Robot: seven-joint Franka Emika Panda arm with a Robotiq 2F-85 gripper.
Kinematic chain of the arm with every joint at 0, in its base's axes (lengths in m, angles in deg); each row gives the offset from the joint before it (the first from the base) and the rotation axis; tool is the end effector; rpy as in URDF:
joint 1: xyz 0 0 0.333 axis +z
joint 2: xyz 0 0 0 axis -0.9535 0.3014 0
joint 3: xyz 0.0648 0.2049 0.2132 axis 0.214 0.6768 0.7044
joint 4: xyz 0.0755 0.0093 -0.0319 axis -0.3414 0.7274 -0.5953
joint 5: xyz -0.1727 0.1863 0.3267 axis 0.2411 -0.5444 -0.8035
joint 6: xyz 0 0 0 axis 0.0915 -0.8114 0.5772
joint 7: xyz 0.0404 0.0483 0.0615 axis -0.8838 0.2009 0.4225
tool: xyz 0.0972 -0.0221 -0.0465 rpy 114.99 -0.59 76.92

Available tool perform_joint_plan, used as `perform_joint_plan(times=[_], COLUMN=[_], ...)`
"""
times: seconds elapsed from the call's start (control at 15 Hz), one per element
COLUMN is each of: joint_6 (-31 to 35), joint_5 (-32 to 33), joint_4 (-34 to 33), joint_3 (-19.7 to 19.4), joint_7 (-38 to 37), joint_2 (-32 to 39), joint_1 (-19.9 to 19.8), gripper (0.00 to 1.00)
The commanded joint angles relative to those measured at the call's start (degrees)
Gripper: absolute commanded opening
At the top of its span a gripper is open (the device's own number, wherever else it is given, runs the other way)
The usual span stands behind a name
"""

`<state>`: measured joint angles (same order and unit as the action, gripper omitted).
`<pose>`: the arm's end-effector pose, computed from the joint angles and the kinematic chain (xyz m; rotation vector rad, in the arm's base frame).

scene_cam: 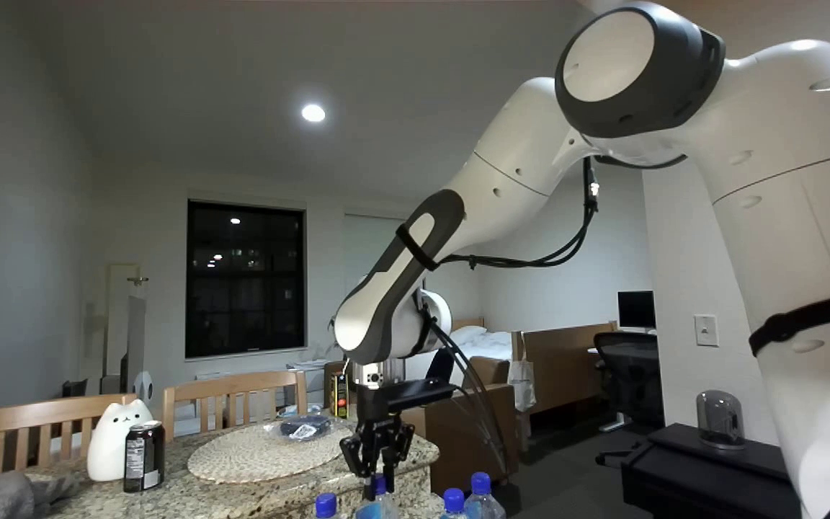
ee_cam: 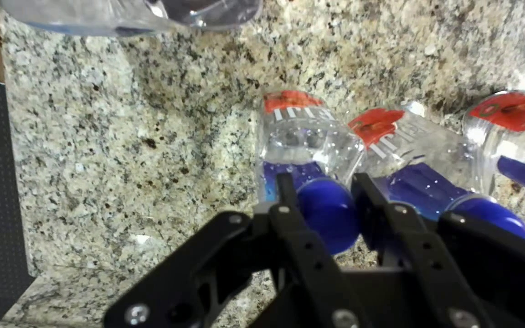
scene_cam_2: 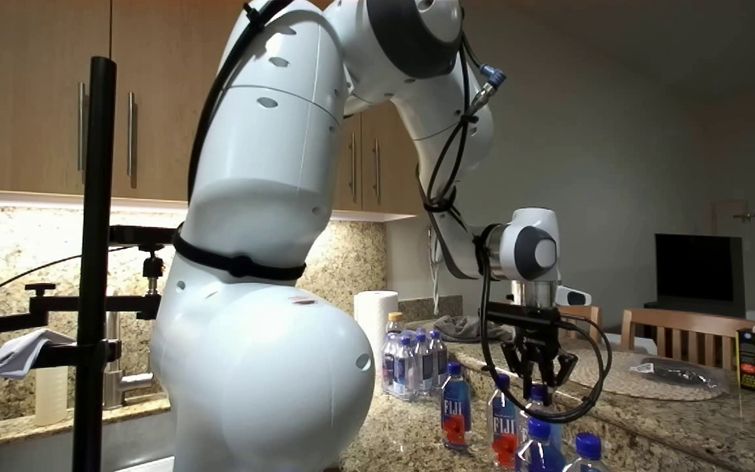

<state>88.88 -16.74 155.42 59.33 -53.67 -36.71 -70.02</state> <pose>0.5568 0.0468 0.2787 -3.1149 0.0072 -0.0386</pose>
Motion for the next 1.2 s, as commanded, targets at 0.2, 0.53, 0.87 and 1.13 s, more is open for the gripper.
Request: perform_joint_plan(times=[0.2,0.53,0.87,1.13], joint_6=[-0.03,-0.18,-0.29,-0.29], joint_5=[-1.95,-4.86,-4.2,-4.14], joint_4=[6.61,9.06,11.36,13.32], joint_3=[0.35,1.15,1.08,0.97], joint_7=[-2.51,-2.62,-5.63,-7.4], joint_2=[-6.84,-7.76,-9.38,-11.31], joint_1=[0.39,0.97,1.12,1.0], gripper=[0.14,0.14,0.14,0.14])
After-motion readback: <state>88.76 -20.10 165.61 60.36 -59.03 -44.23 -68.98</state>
